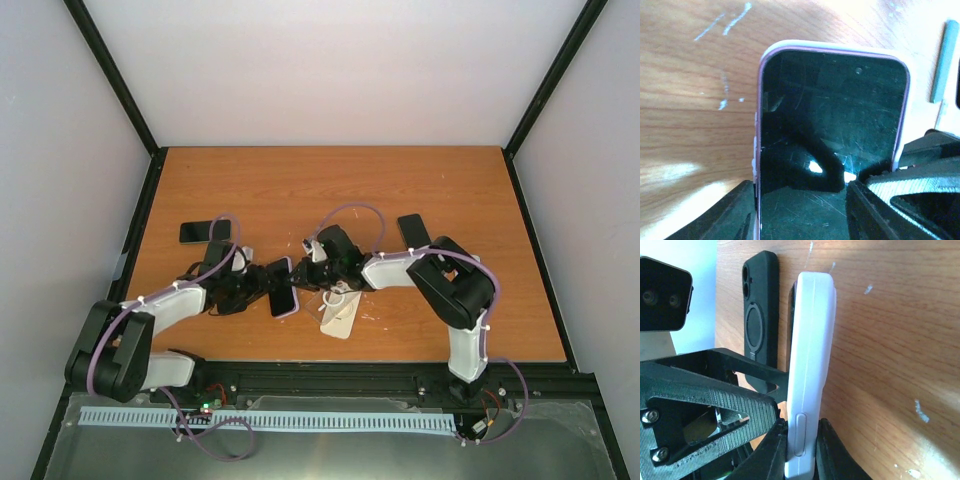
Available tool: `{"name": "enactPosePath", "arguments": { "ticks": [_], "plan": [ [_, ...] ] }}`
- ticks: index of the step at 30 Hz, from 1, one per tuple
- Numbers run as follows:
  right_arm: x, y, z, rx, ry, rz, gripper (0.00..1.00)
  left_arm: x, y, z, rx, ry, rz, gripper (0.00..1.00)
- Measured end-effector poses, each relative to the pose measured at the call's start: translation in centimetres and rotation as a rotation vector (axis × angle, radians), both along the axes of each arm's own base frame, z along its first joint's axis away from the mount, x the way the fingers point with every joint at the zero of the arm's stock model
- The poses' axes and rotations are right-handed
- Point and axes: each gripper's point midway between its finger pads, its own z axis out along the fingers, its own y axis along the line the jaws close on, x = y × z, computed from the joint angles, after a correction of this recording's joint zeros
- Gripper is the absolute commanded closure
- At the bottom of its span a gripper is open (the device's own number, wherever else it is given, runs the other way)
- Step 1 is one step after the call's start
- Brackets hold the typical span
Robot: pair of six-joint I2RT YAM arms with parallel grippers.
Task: Put the phone into the phone case
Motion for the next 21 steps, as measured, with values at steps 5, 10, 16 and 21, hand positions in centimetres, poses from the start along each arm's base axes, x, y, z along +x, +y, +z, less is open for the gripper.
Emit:
{"name": "enactPosePath", "arguments": {
  "ticks": [5, 10, 16, 21],
  "plan": [
    [0.1, -0.2, 1.7, 0.011, -0.038, -0.005, 0.9, 0.1, -0.6, 2.5, -0.054, -0.062, -0.014, 0.2],
    [-0.3, -1.0, 4.0, 0.044, -0.082, -0.019, 0.9, 0.2, -1.2, 7.0, -0.112, -0.165, -0.04, 0.11],
    [-1.3, -2.4, 8.1, 0.111, -0.141, -0.001, 0.9, 0.1, -1.3, 13.0, -0.15, -0.302, -0.06, 0.09],
    [-2.6, -3.7, 13.4, 0.202, -0.235, 0.038, 0.88, -1.5, -1.6, 16.2, -0.212, -0.379, -0.101, 0.09]
  ]
}}
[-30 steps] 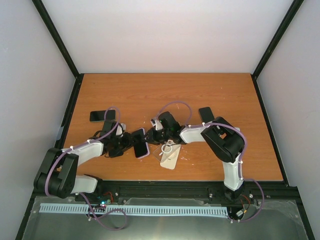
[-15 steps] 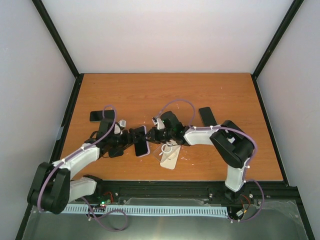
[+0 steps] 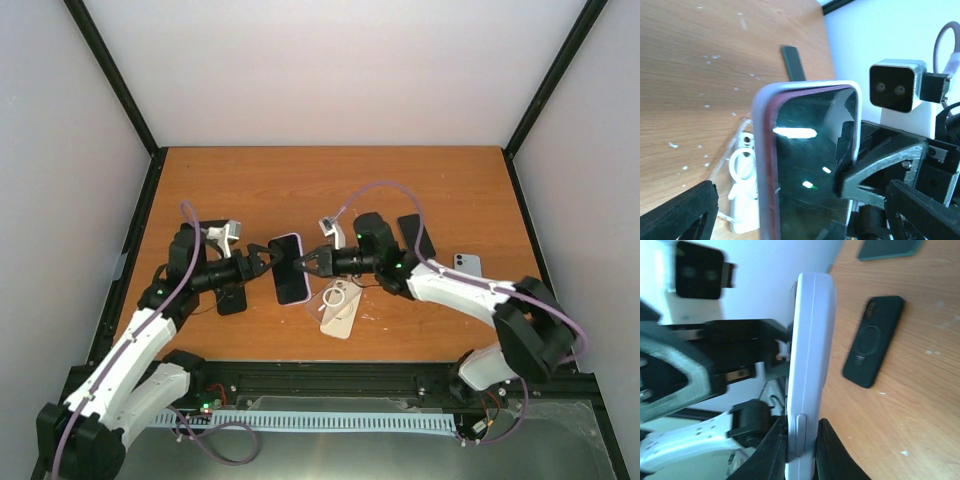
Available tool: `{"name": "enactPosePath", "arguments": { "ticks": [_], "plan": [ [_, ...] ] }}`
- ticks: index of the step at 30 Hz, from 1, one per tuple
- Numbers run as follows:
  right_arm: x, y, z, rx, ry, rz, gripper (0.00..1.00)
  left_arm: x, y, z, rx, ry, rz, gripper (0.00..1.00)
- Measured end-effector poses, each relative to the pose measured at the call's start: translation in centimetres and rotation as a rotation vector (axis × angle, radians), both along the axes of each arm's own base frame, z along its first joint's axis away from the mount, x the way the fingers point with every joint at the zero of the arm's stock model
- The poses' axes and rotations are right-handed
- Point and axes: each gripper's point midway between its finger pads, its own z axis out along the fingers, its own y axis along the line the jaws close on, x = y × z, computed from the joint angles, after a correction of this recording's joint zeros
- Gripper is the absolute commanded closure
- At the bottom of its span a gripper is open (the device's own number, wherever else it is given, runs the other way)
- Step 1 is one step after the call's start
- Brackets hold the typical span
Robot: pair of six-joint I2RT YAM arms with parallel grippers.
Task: Put the phone into the phone case
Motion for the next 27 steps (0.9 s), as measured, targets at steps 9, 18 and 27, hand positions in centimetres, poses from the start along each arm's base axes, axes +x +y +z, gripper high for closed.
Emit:
{"name": "enactPosePath", "arguments": {
  "ticks": [9, 18, 27],
  "plan": [
    [-4.6, -1.7, 7.2, 0.211, -0.102, 0.146, 0.88, -3.6, -2.1, 6.6, -0.29, -0.147, -0.181, 0.19],
    [-6.6, -2.6, 9.0, 0.291, -0.101, 0.197, 0.88, -5.7, -2.4, 9.8, -0.419, -0.232, -0.282, 0.55],
    [-7.1, -2.9, 10.4, 0.33, -0.132, 0.208, 0.87, -5.7, -2.4, 10.5, -0.441, -0.247, -0.279, 0.85]
  ]
}}
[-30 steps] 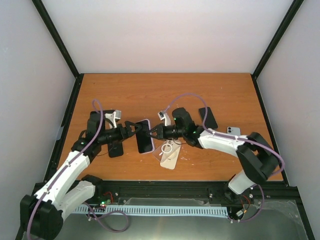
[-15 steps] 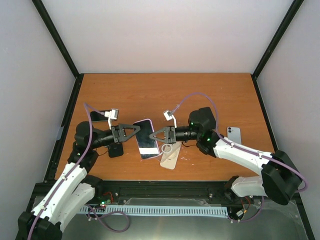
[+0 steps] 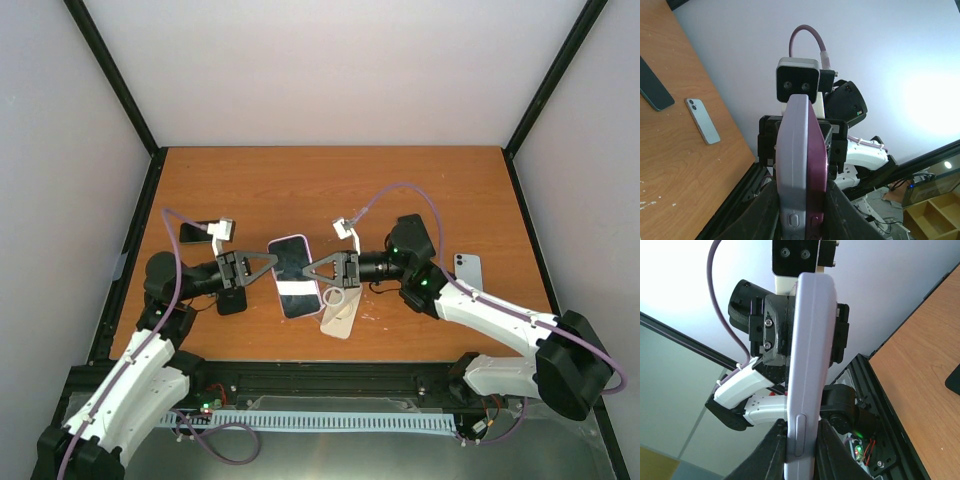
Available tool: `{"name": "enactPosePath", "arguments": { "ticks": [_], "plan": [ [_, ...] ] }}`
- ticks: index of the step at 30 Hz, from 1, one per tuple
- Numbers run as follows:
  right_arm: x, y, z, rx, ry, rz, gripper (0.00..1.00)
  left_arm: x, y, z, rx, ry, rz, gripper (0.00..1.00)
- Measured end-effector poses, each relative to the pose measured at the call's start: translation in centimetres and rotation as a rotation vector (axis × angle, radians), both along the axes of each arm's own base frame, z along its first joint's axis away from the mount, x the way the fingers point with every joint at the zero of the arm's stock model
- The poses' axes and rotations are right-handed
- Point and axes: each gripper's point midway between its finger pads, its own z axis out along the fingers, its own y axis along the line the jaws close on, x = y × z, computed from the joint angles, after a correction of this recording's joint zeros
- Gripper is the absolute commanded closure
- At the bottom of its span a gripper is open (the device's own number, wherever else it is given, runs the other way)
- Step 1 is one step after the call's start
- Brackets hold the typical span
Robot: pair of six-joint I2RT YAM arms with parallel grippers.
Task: Put the phone into the phone case
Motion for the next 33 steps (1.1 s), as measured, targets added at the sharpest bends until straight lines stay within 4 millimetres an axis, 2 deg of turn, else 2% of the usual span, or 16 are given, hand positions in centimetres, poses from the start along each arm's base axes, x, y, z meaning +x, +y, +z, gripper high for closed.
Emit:
{"name": "enactPosePath", "arguments": {
  "ticks": [3, 12, 13, 14, 15, 18, 20, 26, 28, 30, 31, 33],
  "plan": [
    [-0.1, 0.0, 0.0, 0.004, 0.005, 0.001, 0.86, 0.0, 0.0, -0.1, 0.003, -0.004, 0.003, 0.99],
    [0.0, -0.1, -0.6, -0.004, 0.021, -0.008, 0.85, 0.5, 0.0, -0.6, 0.053, 0.011, 0.024, 0.99],
    [0.0, -0.1, -0.6, -0.003, 0.02, -0.009, 0.85, 0.5, 0.0, -0.5, 0.059, 0.012, 0.026, 0.93],
    [0.1, -0.1, -0.5, -0.001, 0.018, -0.01, 0.86, 0.5, 0.0, -0.4, 0.064, 0.011, 0.027, 0.77],
    [0.1, -0.1, -0.5, 0.001, 0.018, -0.01, 0.86, 0.5, 0.1, -0.4, 0.068, 0.011, 0.029, 0.66],
    [-0.1, -0.2, -0.3, 0.014, 0.02, -0.004, 0.86, 0.7, 0.2, -0.3, 0.077, 0.007, 0.046, 0.52],
    [-0.5, -0.3, -0.3, 0.023, 0.029, 0.008, 0.86, 0.7, 0.3, -0.1, 0.072, 0.005, 0.06, 0.5],
    [-1.4, -0.4, 0.3, 0.057, 0.051, 0.046, 0.86, 0.5, 0.5, 1.3, 0.04, -0.047, 0.074, 0.66],
    [-1.7, -0.4, 0.8, 0.076, 0.051, 0.06, 0.86, 0.5, 0.5, 1.6, 0.032, -0.054, 0.075, 0.76],
    [-1.8, -0.4, 1.0, 0.08, 0.06, 0.063, 0.85, 0.4, 0.6, 1.9, 0.023, -0.065, 0.074, 0.93],
    [-1.8, -0.4, 1.0, 0.079, 0.061, 0.064, 0.85, 0.4, 0.6, 2.0, 0.021, -0.069, 0.076, 0.99],
    [-1.8, -0.4, 1.0, 0.081, 0.059, 0.065, 0.85, 0.6, 0.6, 1.9, 0.024, -0.066, 0.084, 1.0]
  ]
}}
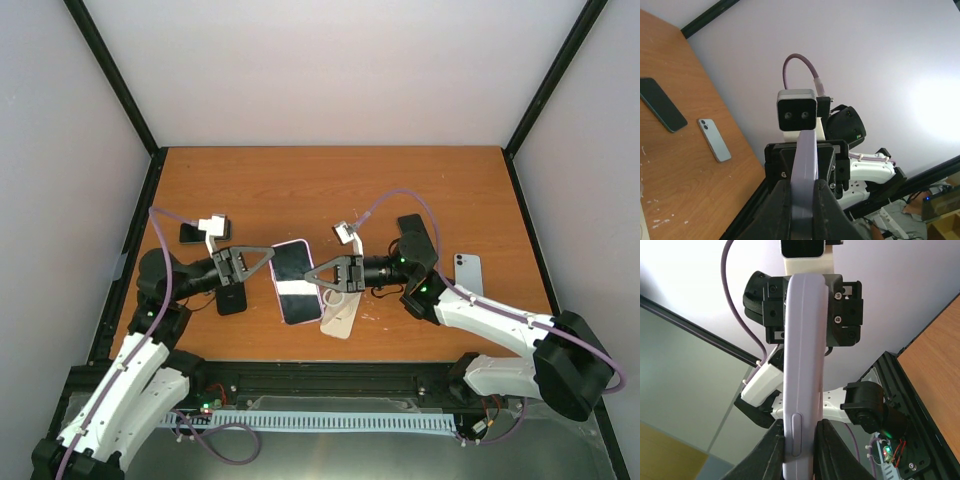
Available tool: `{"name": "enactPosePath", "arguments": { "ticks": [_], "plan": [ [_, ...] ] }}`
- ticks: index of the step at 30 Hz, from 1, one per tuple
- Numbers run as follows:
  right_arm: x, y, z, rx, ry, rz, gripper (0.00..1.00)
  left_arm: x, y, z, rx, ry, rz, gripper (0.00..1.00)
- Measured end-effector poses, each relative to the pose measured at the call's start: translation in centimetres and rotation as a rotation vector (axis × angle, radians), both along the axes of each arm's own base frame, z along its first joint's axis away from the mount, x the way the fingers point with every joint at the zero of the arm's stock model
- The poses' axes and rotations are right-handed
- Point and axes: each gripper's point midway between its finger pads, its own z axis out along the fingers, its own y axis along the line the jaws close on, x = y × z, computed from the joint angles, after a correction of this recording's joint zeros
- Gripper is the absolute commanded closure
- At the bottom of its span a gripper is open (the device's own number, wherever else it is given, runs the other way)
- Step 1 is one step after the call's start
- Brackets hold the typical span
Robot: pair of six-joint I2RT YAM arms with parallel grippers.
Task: Put the phone into the phone case
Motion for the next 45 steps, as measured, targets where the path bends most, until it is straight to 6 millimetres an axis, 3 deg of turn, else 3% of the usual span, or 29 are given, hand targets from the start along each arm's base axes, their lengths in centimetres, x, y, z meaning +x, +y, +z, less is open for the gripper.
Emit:
{"name": "enactPosePath", "arguments": {
  "ticks": [8, 10, 14, 16, 21, 27, 29, 31, 34, 37, 42, 45],
  "plan": [
    [0.5, 0.1, -0.3, -0.012, 0.015, -0.024, 0.86, 0.8, 0.0, -0.5, 0.058, 0.047, 0.03, 0.98],
    [0.6, 0.2, -0.5, -0.016, 0.019, -0.029, 0.87, 0.9, 0.1, -0.6, 0.066, 0.055, 0.037, 0.79],
    [1.0, 0.4, -0.7, -0.021, 0.028, -0.05, 0.87, 1.1, 0.2, -1.1, 0.081, 0.073, 0.052, 0.31],
    [1.2, 0.4, -0.6, -0.016, 0.026, -0.064, 0.87, 1.2, 0.2, -1.3, 0.087, 0.084, 0.054, 0.23],
    [2.4, 0.6, -0.1, -0.007, 0.034, -0.13, 0.86, 0.9, 0.1, -2.2, 0.1, 0.116, 0.033, 0.19],
    [4.6, 1.1, 0.4, 0.011, 0.07, -0.225, 0.86, -0.2, -0.1, -3.7, 0.092, 0.136, -0.013, 0.21],
    [5.3, 1.3, 0.2, 0.01, 0.086, -0.249, 0.86, -0.4, -0.2, -4.2, 0.093, 0.154, -0.027, 0.27],
    [6.0, 1.4, -0.2, 0.005, 0.107, -0.271, 0.87, -0.6, -0.2, -4.3, 0.092, 0.163, -0.038, 0.45],
    [6.9, 1.5, -0.8, -0.004, 0.132, -0.304, 0.86, -0.5, -0.3, -4.6, 0.098, 0.175, -0.046, 0.79],
    [7.4, 1.5, -1.0, -0.004, 0.146, -0.323, 0.86, -0.3, -0.3, -5.2, 0.111, 0.197, -0.041, 0.99],
    [7.9, 1.6, -1.6, -0.02, 0.162, -0.344, 0.86, 0.2, -0.4, -5.4, 0.136, 0.209, -0.027, 1.0],
    [8.0, 1.6, -1.8, -0.027, 0.165, -0.351, 0.79, 0.4, -0.4, -5.5, 0.146, 0.217, -0.023, 1.0]
  ]
}}
